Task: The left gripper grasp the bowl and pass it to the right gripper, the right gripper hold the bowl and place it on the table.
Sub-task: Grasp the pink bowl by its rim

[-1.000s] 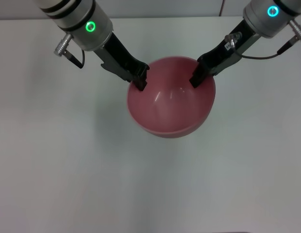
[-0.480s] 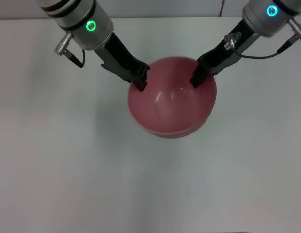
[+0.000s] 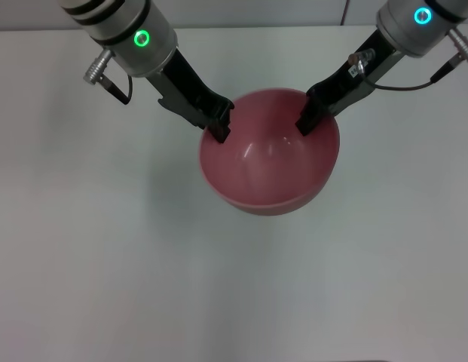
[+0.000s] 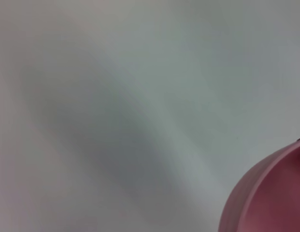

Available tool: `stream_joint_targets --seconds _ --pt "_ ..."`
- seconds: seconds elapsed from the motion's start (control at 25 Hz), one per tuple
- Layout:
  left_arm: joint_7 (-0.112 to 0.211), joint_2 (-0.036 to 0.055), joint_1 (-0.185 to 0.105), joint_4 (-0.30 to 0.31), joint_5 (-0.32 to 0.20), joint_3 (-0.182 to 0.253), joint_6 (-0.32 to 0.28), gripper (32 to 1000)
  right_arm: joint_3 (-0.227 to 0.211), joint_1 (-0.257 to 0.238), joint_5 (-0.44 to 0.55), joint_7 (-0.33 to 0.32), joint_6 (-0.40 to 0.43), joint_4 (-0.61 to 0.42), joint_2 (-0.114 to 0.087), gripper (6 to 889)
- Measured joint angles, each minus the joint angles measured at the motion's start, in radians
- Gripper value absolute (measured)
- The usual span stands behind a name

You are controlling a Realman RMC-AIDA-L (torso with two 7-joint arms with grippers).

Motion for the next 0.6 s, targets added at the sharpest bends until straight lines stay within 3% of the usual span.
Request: stream_joint_targets --seconds 0.48,0.6 --pt "-0.004 0.0018 -0.002 0.000 0.001 0.000 -0.008 131 0.000 0.000 0.002 -0.001 0.000 0.000 -0.002 111" --pt "-0.003 0.0018 -0.003 0.002 0.001 0.000 -0.011 233 0.000 0.000 0.002 -0.002 0.000 0.000 -0.002 104"
